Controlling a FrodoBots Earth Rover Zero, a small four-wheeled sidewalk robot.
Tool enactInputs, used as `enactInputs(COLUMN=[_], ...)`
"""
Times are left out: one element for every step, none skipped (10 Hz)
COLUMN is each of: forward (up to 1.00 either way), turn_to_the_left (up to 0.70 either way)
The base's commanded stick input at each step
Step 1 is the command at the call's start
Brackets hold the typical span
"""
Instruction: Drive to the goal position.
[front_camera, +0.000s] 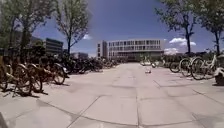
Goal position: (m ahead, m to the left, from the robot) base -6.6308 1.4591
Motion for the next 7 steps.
enactInputs(forward=[0.00, 0.00, 0.00, 0.00, -0.02, -0.09, -0.16], turn_to_the_left=[0.00, 0.00, 0.00, 0.00, 0.00, 0.00, 0.00])
